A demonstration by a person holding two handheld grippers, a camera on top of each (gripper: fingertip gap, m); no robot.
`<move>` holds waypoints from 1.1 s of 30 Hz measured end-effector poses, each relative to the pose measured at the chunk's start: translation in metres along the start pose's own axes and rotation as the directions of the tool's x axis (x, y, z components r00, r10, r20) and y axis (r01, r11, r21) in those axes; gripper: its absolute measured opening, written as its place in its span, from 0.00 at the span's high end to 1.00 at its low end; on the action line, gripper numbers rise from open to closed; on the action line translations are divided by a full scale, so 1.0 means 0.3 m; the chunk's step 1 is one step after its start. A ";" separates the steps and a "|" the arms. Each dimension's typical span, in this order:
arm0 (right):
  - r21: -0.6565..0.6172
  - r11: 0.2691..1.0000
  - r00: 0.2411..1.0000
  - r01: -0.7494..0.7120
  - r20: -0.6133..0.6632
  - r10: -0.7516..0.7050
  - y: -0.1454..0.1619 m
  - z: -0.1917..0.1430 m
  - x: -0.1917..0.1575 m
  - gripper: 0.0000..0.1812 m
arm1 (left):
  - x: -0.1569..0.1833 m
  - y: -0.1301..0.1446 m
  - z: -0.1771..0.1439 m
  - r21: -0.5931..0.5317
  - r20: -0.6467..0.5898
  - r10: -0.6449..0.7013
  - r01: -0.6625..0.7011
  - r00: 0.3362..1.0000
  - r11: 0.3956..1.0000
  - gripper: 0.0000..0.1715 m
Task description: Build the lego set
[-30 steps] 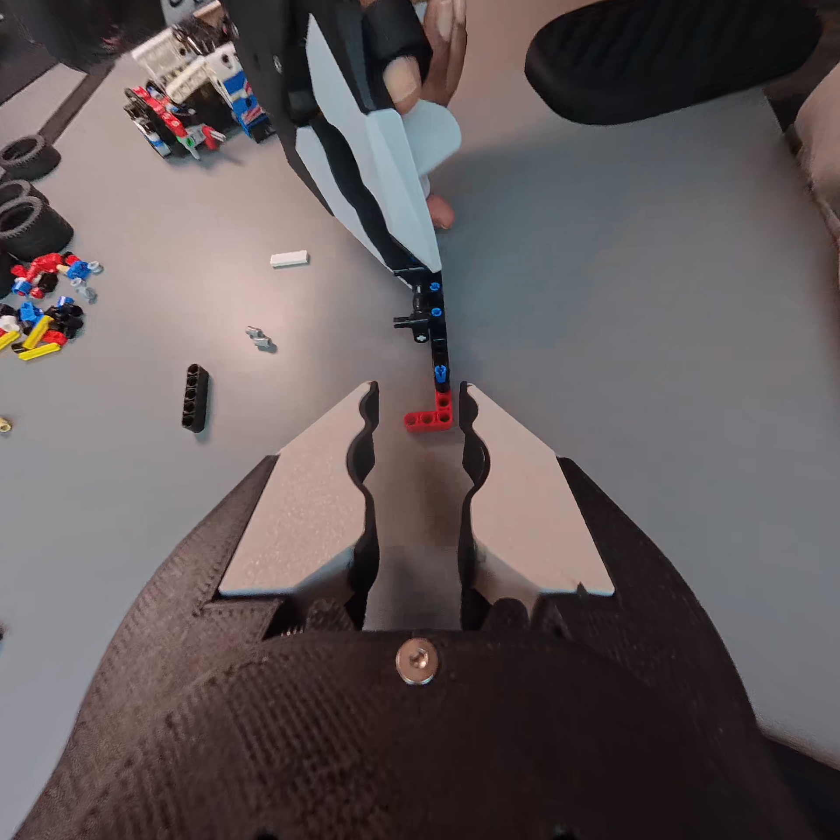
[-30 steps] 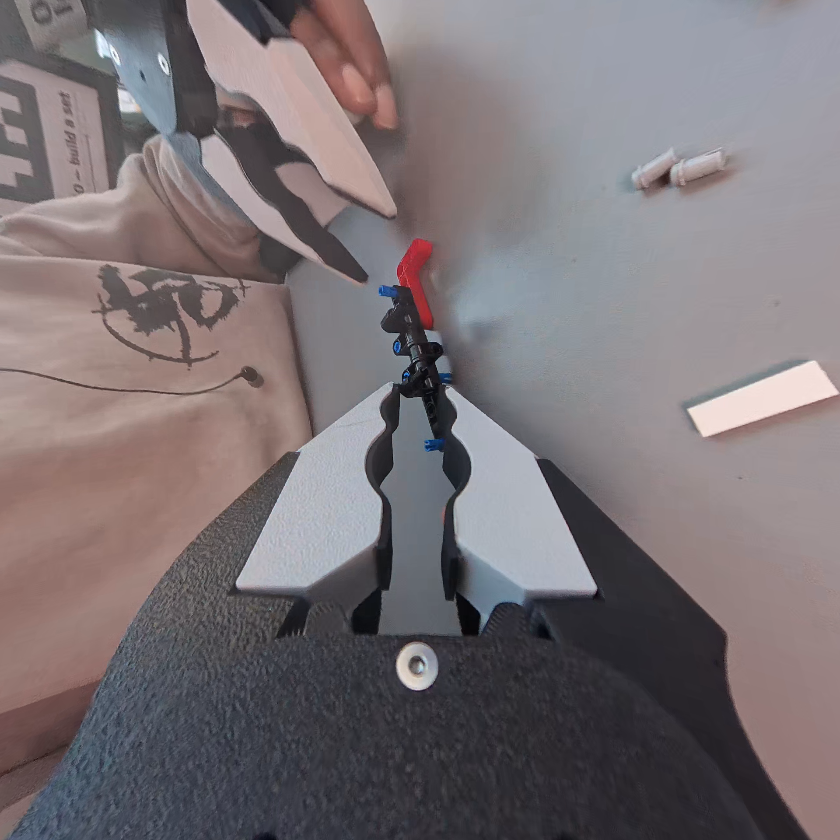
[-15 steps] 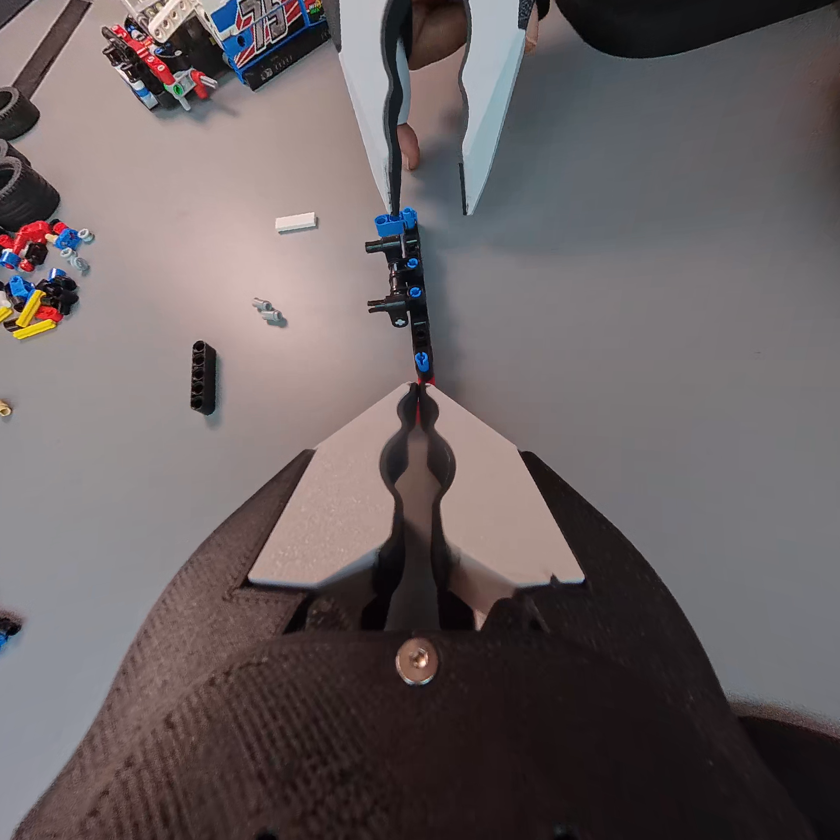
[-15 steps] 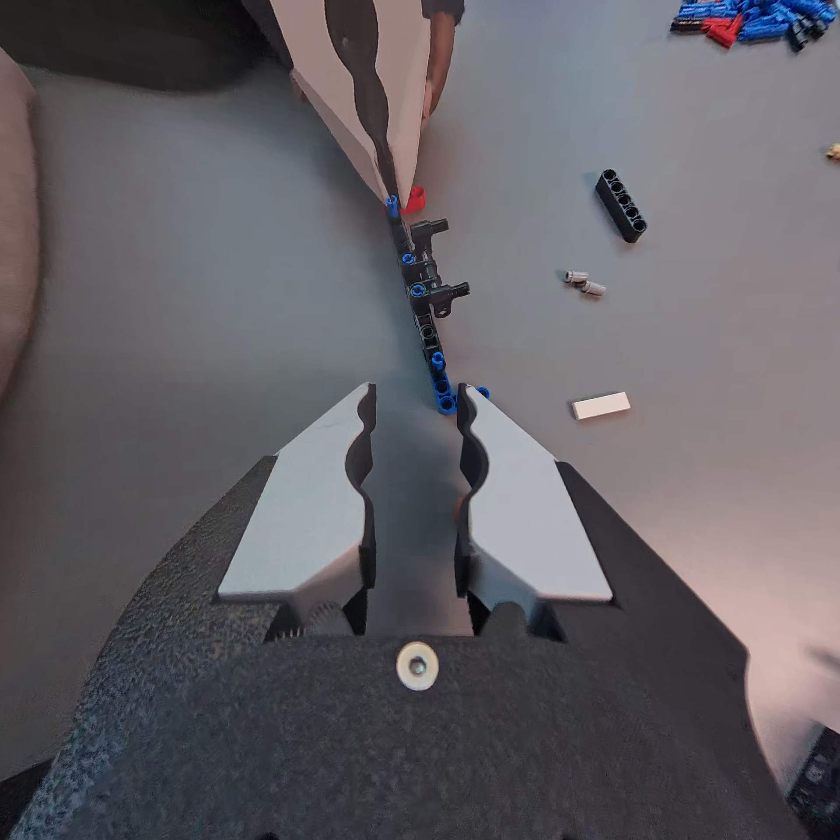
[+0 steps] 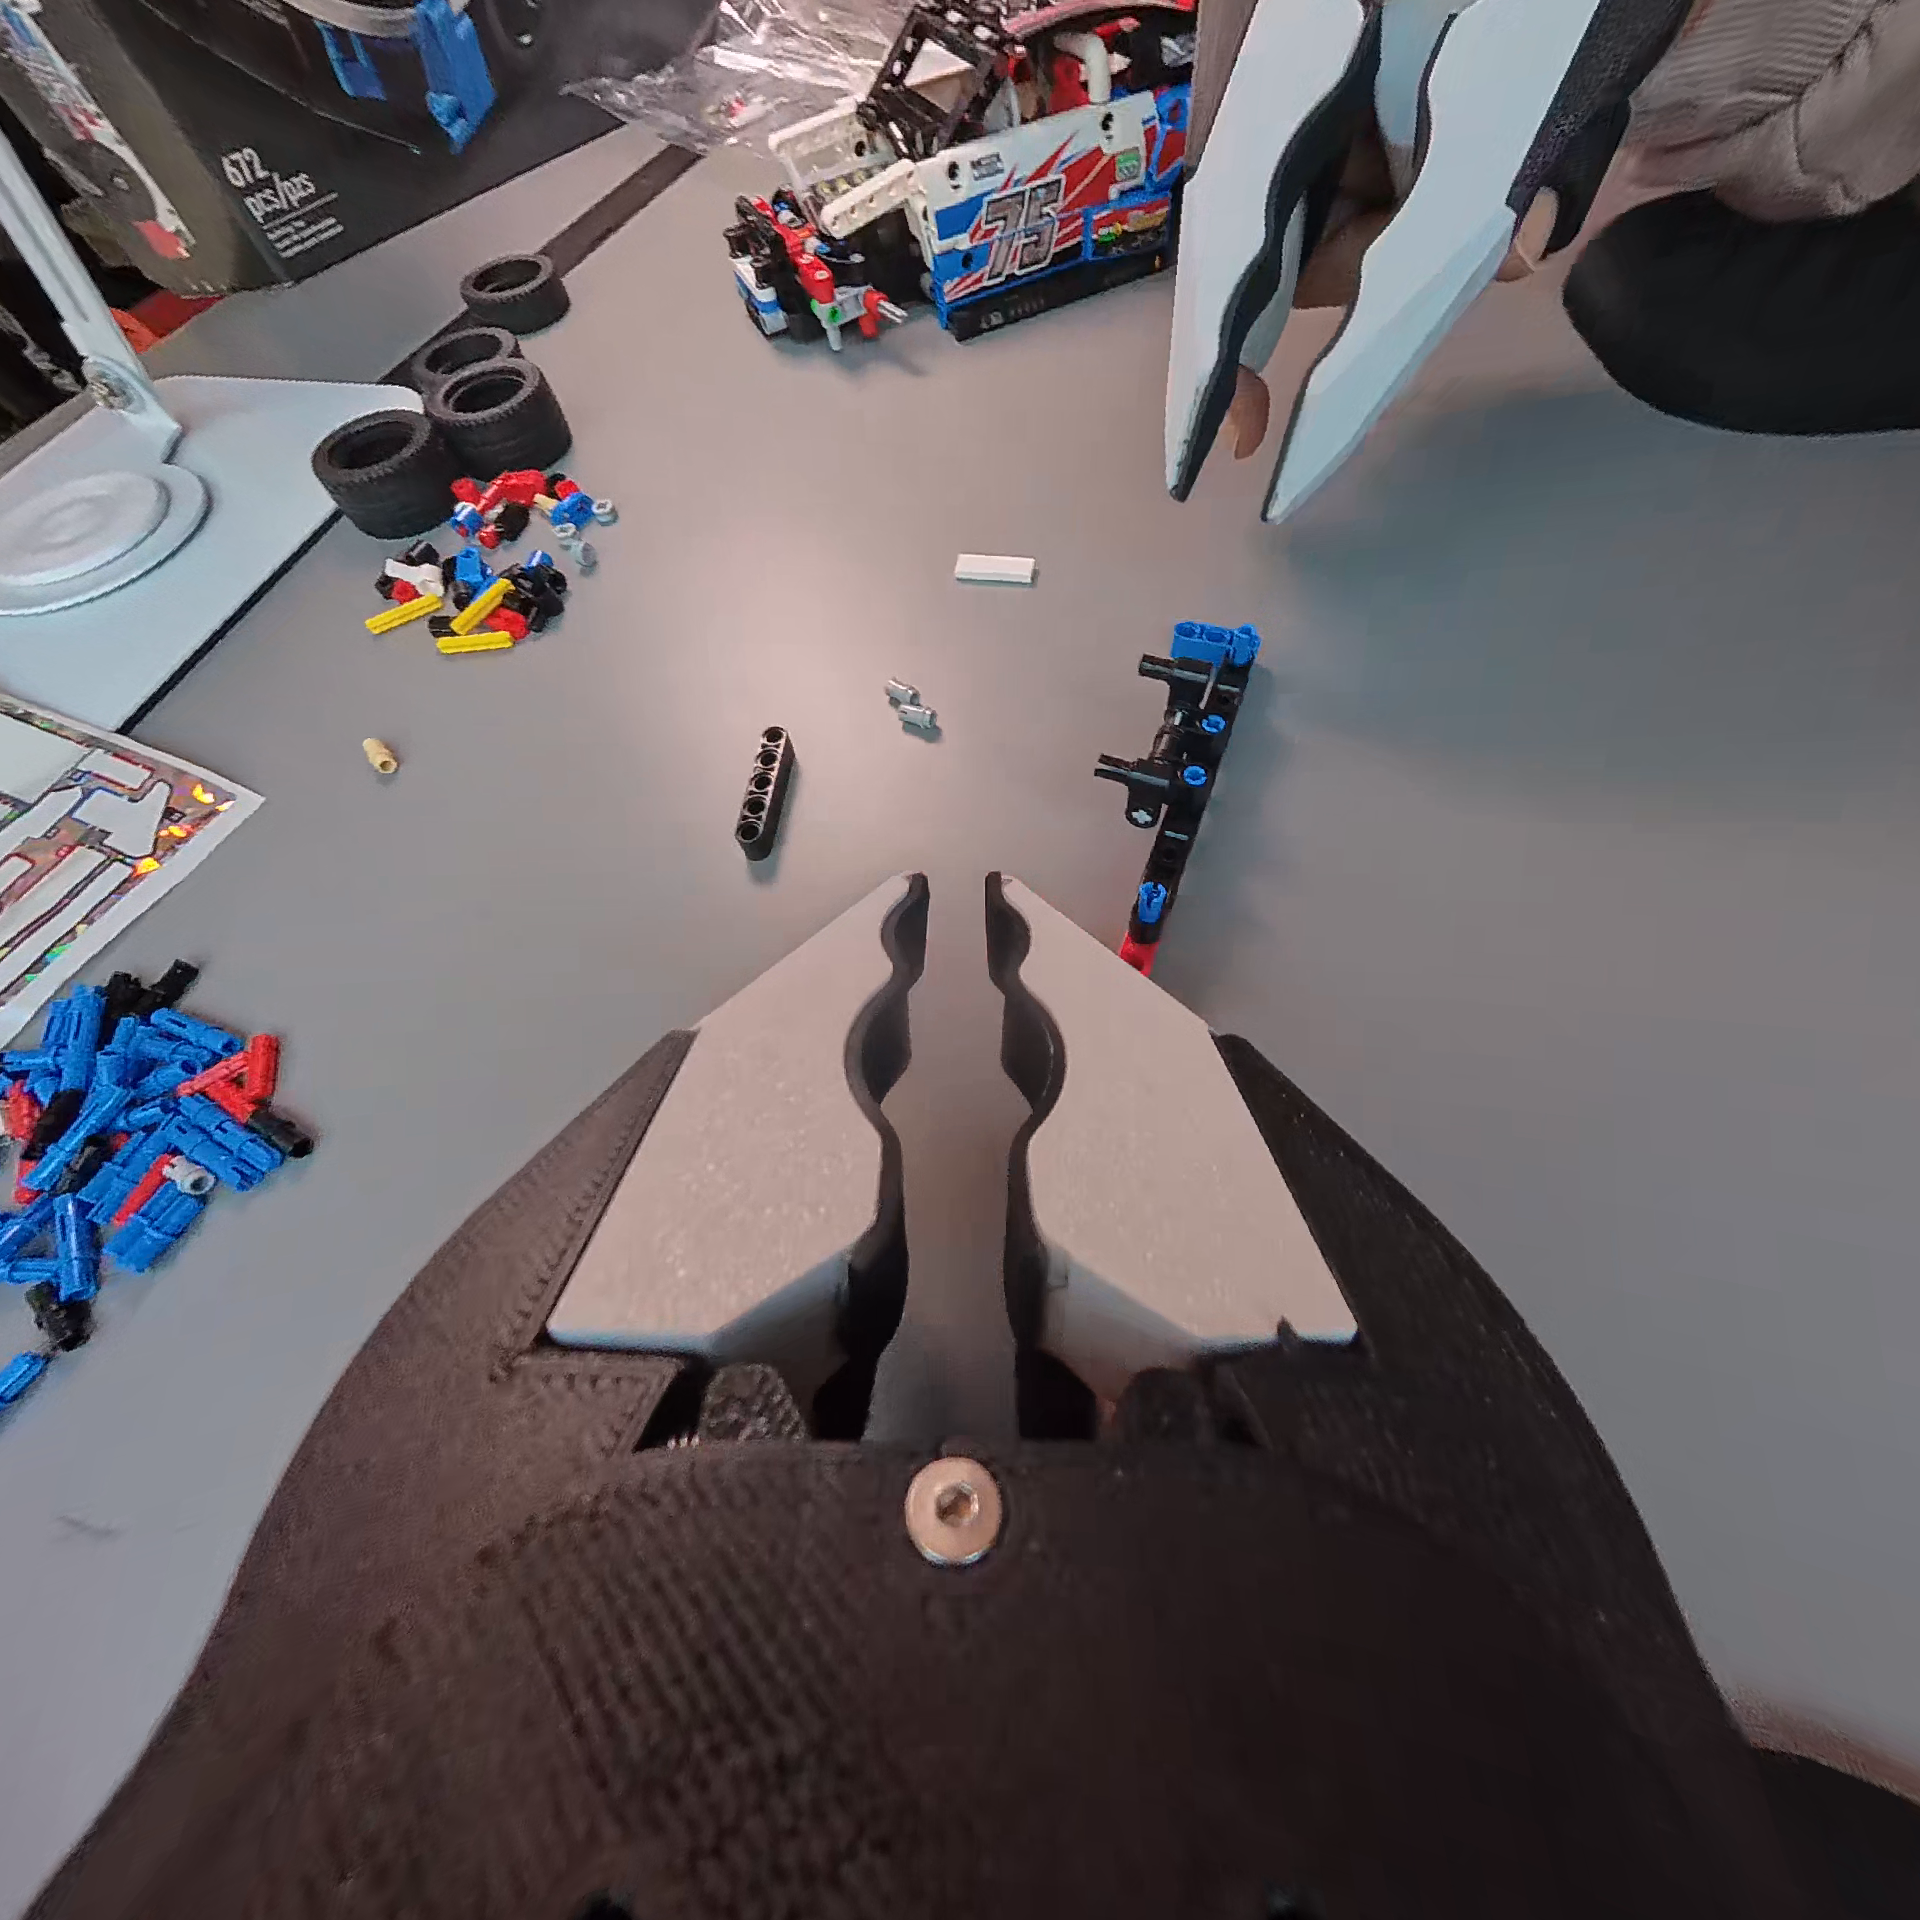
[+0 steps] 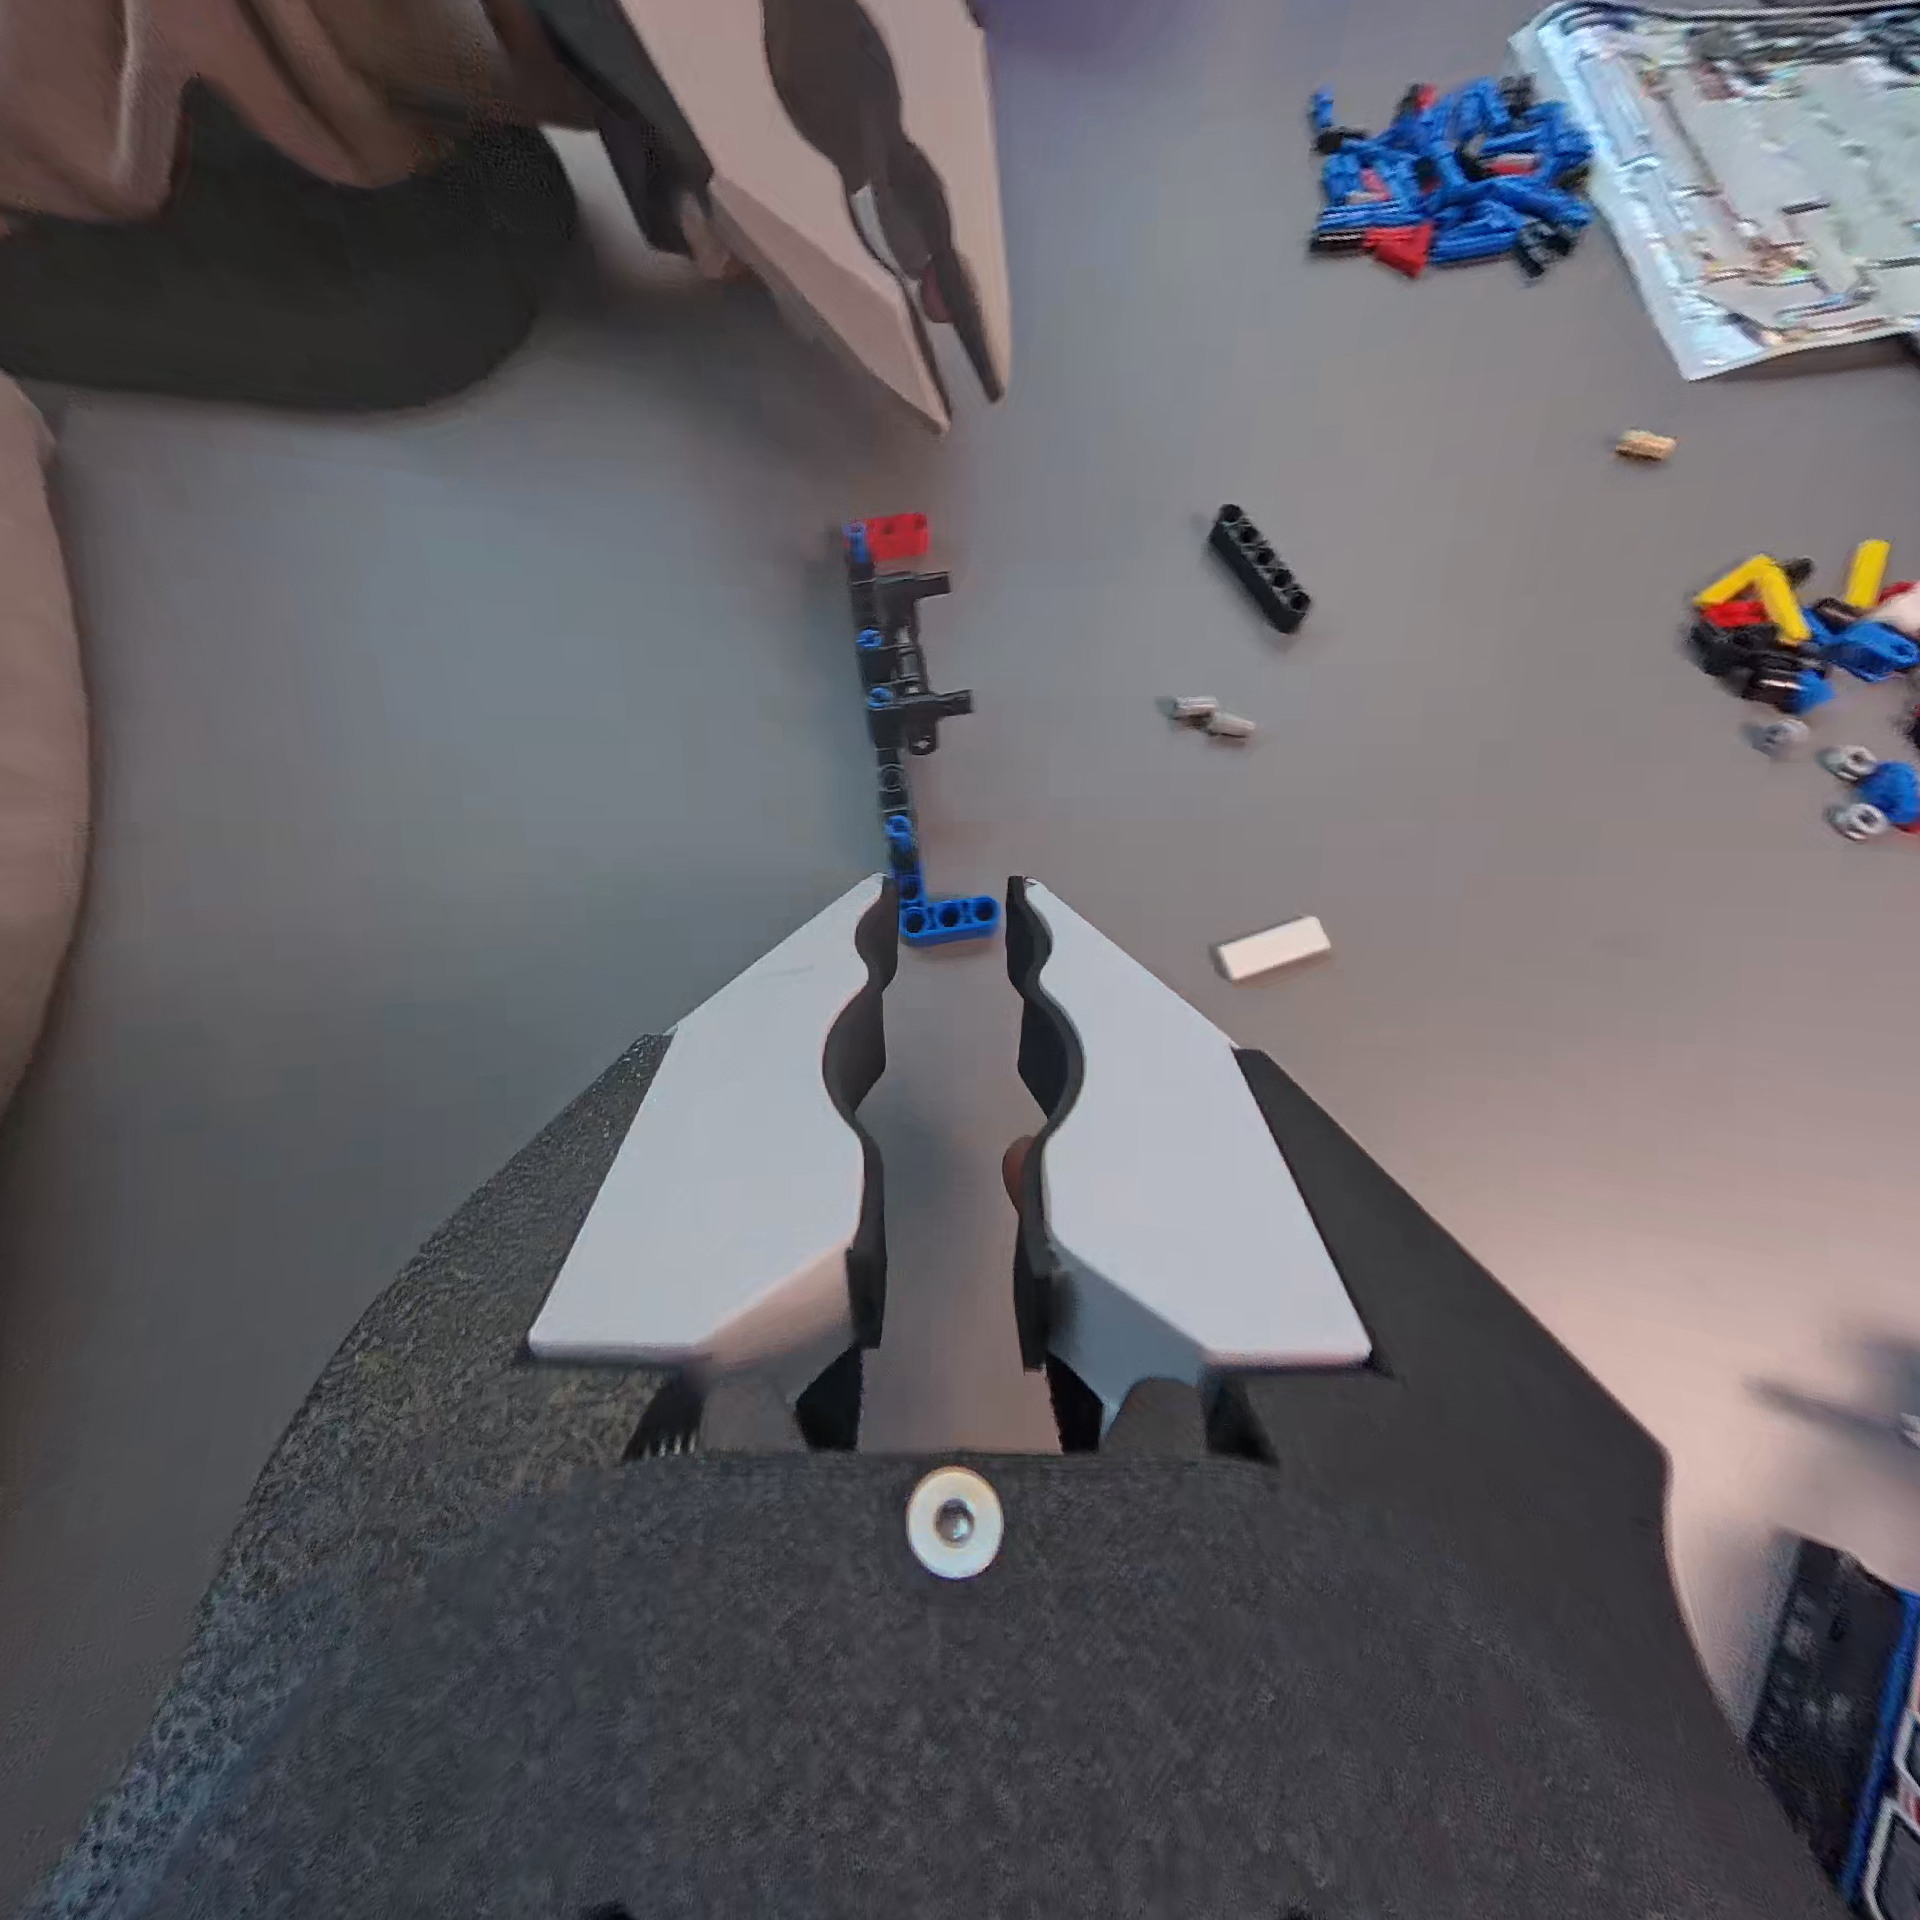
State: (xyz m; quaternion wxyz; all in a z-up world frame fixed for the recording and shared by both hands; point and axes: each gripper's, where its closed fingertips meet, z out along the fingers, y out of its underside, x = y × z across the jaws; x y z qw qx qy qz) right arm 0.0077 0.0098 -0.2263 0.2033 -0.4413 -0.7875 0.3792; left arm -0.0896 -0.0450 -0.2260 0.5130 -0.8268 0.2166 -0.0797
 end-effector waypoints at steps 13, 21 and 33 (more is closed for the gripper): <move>0.563 0.825 0.876 -0.040 -0.377 0.299 -0.123 -0.197 0.291 0.81 | -0.171 -0.100 -0.075 0.220 0.296 -0.134 0.069 0.946 0.973 0.82; 0.637 0.771 0.722 0.014 -0.540 0.433 -0.242 -0.404 0.540 0.76 | -0.234 -0.179 -0.097 0.347 0.352 -0.237 0.109 0.905 0.931 0.83; 0.820 -0.138 0.443 -0.555 0.432 0.785 -0.328 -0.373 1.120 0.53 | -0.177 -0.164 -0.063 0.311 0.343 -0.202 0.092 0.917 0.946 0.86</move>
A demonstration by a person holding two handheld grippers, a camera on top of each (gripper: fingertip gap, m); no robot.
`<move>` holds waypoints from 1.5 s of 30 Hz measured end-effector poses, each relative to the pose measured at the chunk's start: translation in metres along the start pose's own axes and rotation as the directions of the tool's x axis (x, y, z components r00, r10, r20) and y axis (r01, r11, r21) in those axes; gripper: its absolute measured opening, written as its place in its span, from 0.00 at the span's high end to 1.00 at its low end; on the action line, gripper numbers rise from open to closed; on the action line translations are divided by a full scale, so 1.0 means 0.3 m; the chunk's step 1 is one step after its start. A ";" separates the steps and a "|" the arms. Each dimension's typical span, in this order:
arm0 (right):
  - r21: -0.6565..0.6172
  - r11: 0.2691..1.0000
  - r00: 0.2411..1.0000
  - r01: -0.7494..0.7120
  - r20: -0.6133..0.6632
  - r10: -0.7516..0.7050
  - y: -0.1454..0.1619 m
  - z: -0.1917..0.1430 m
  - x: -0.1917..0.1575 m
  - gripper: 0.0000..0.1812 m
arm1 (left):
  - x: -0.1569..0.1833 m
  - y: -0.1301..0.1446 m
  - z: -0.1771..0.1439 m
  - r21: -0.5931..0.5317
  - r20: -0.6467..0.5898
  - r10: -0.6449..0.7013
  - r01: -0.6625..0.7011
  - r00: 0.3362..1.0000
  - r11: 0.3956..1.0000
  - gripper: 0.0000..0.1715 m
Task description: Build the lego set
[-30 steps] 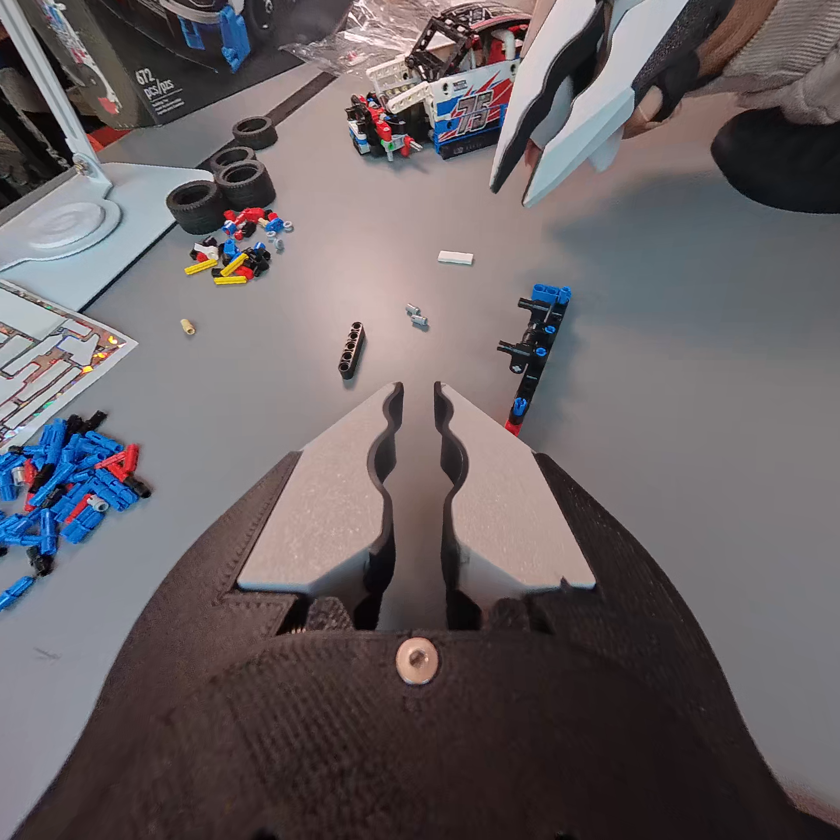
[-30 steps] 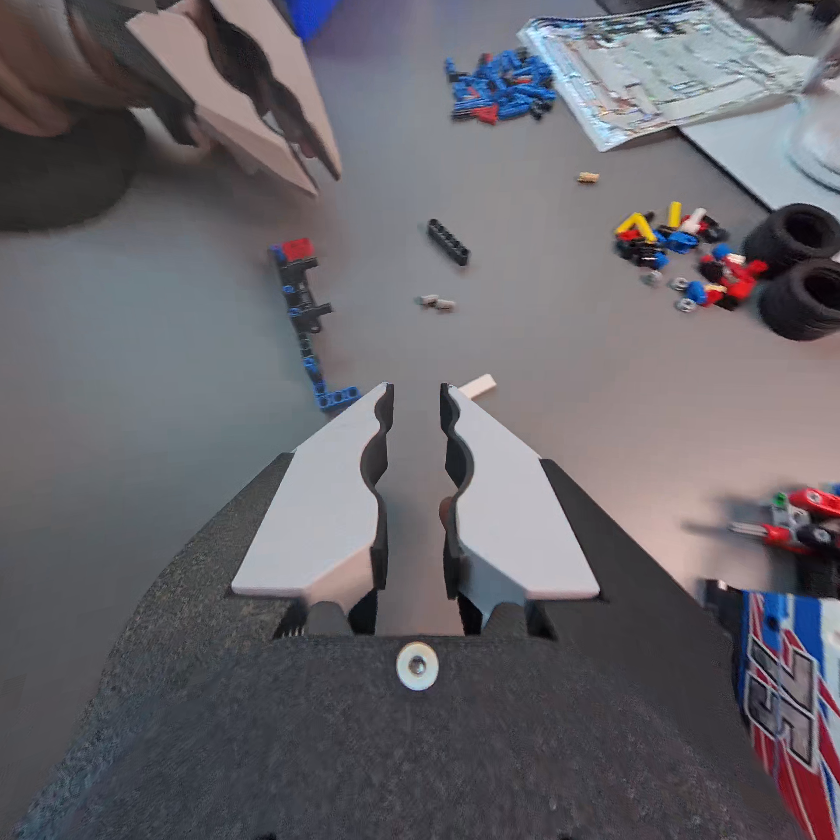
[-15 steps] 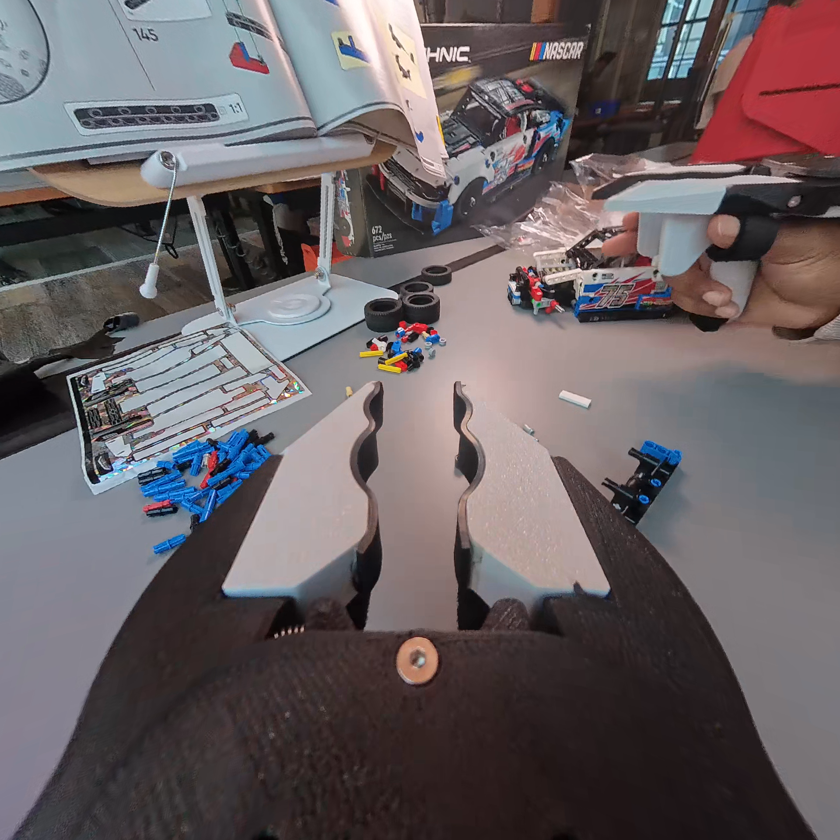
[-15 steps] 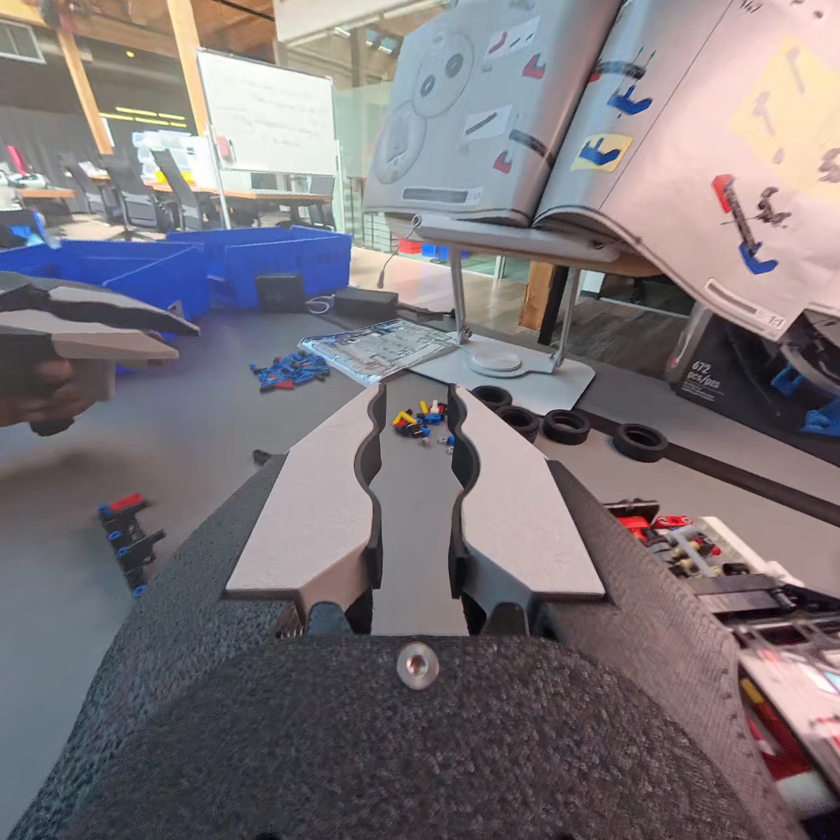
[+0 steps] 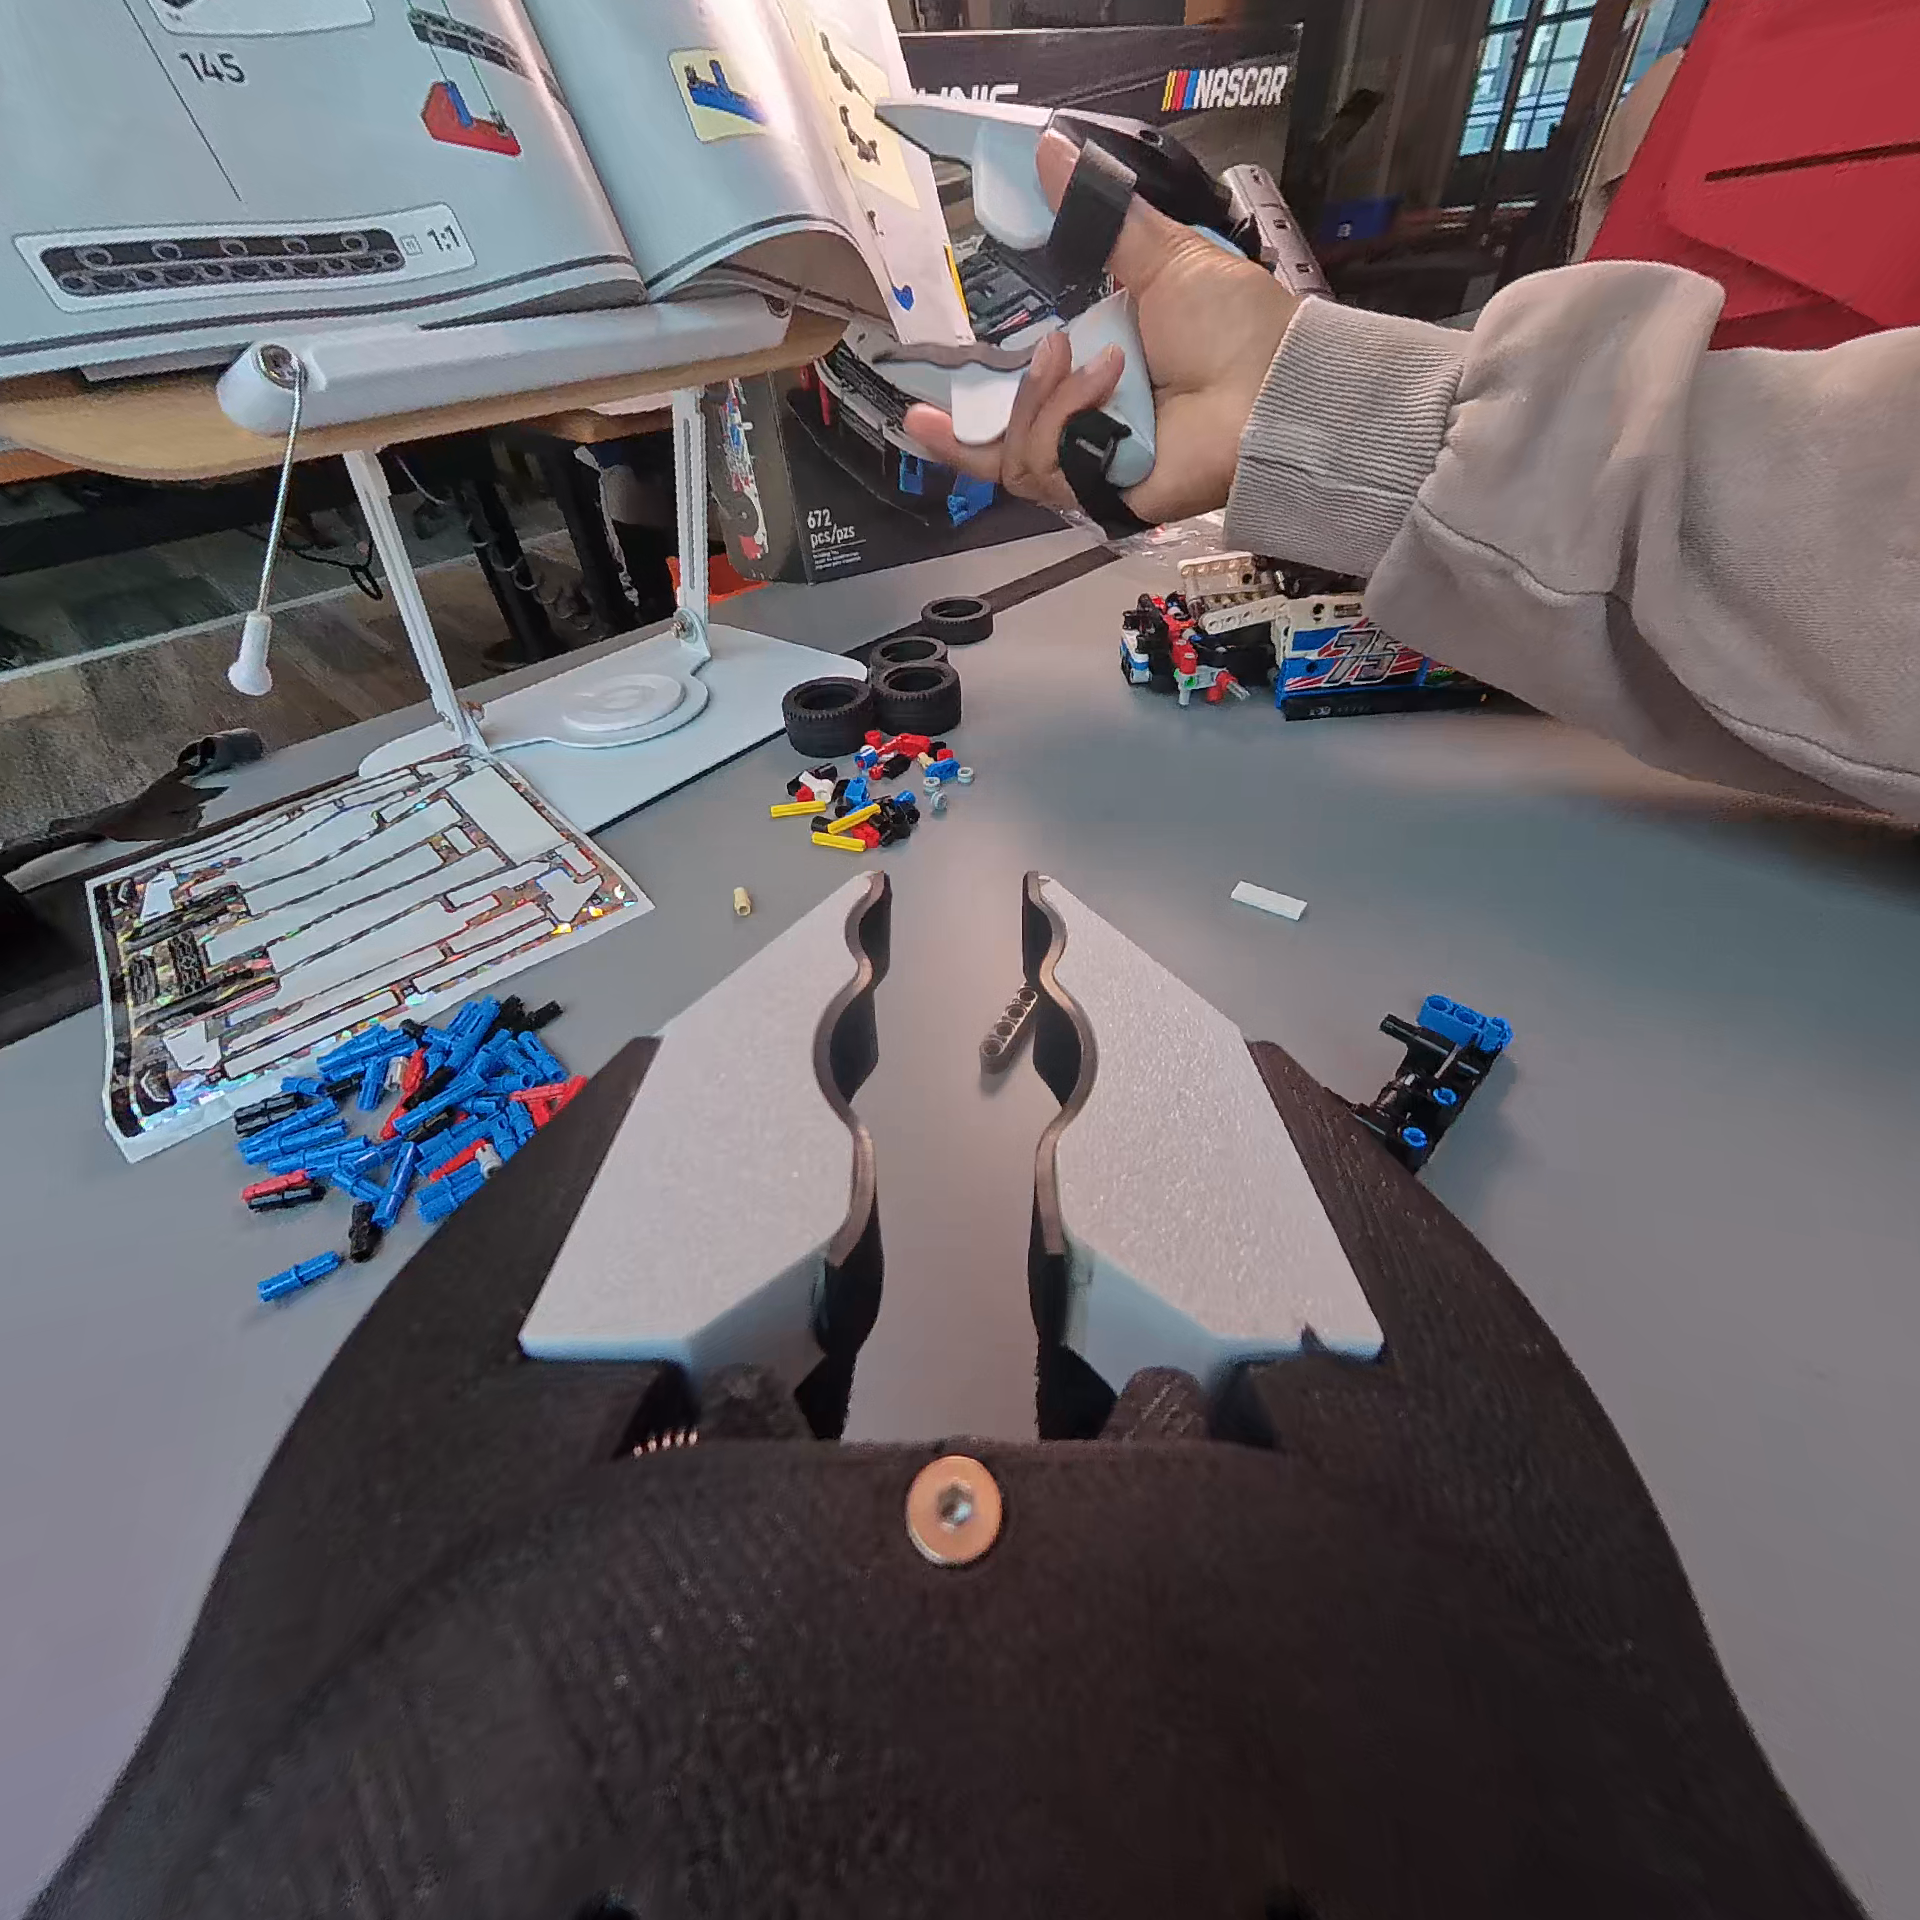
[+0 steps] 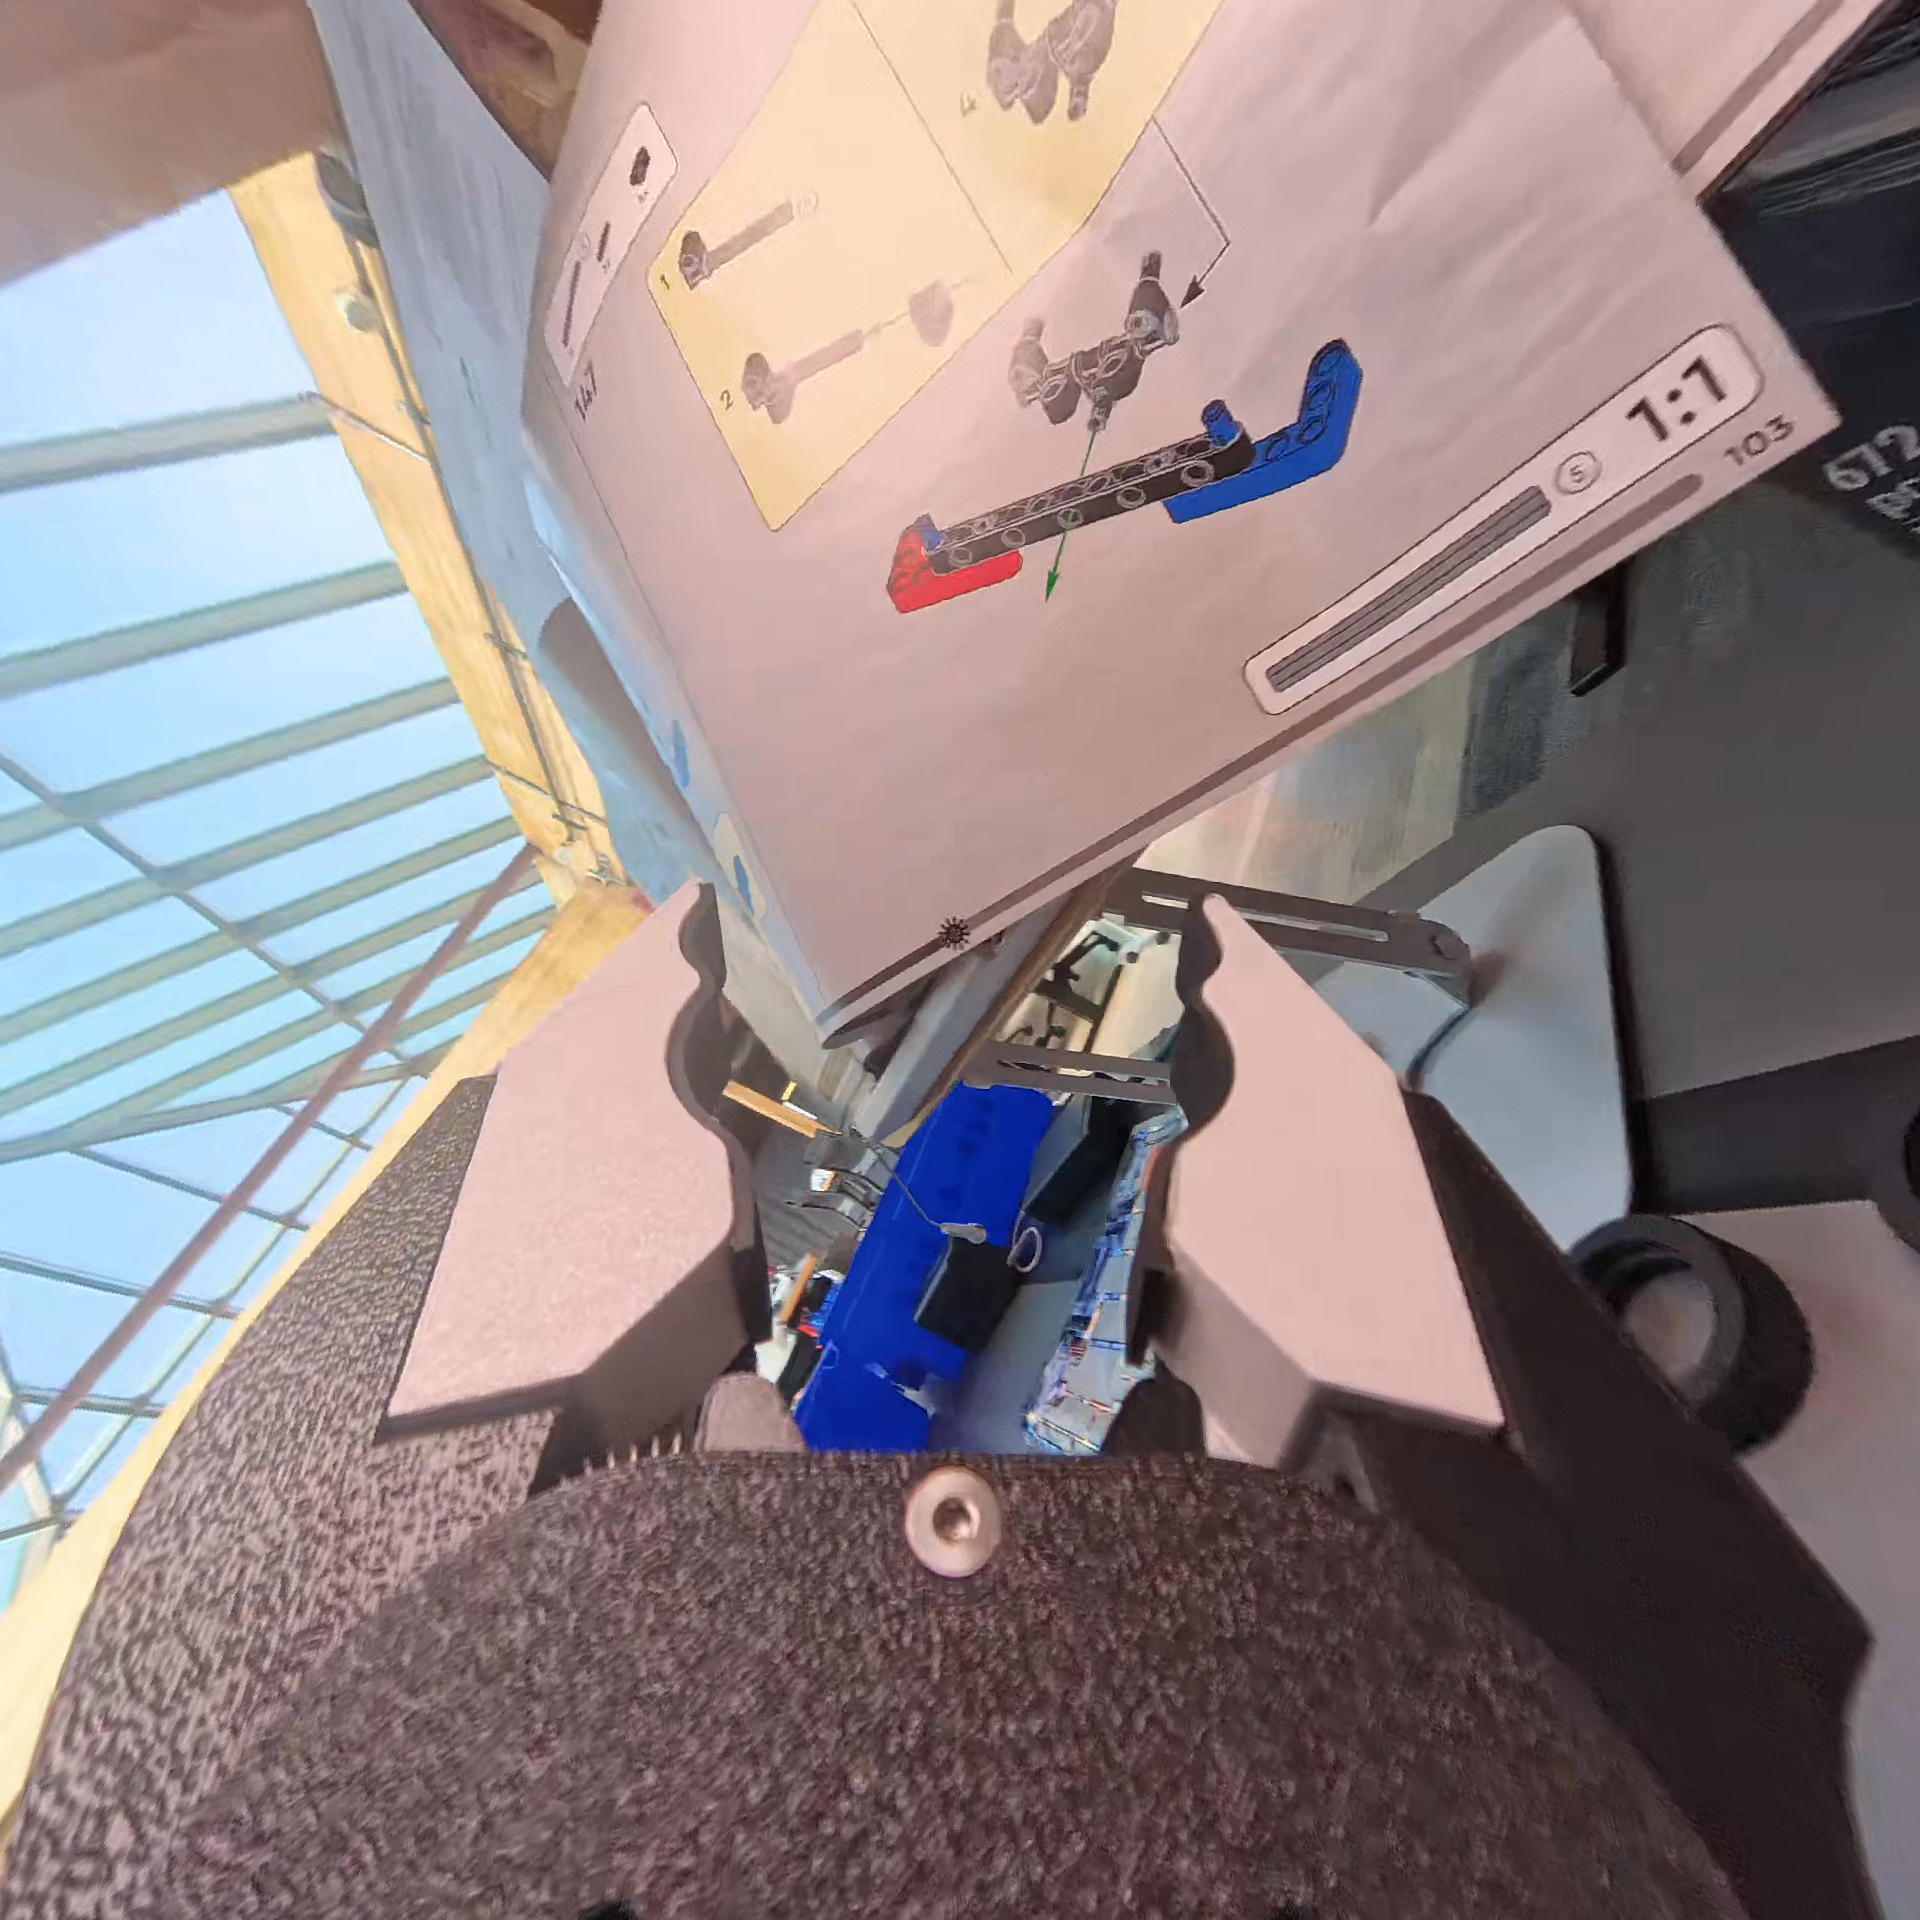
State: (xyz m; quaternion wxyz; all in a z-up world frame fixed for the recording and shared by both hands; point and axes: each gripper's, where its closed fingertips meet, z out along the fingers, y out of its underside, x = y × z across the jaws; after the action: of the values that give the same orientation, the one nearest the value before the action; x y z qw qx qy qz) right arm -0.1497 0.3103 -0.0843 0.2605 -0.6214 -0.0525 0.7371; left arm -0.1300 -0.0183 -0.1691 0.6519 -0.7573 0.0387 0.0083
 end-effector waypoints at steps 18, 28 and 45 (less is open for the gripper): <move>-0.147 0.227 0.261 0.963 0.288 -0.922 0.439 0.189 -0.341 0.93 | -0.109 -0.340 0.105 0.159 0.039 0.019 -0.025 0.999 0.987 0.88; -0.272 0.031 0.144 0.962 0.407 -0.902 0.634 0.318 -0.233 0.64 | -0.310 -0.634 0.365 0.162 0.162 0.024 -0.051 0.986 0.985 0.88; -0.405 -0.173 -0.092 0.898 0.212 -0.973 0.282 0.310 -0.185 0.93 | -0.720 -0.318 0.432 0.051 0.399 -0.164 0.157 0.902 0.986 0.90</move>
State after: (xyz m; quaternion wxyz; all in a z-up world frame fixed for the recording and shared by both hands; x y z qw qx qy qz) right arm -0.2593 0.2355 -0.0484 0.5754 -0.4777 -0.6284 0.2139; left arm -0.3338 0.1343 -0.0807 0.6510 -0.7343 -0.1581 0.1095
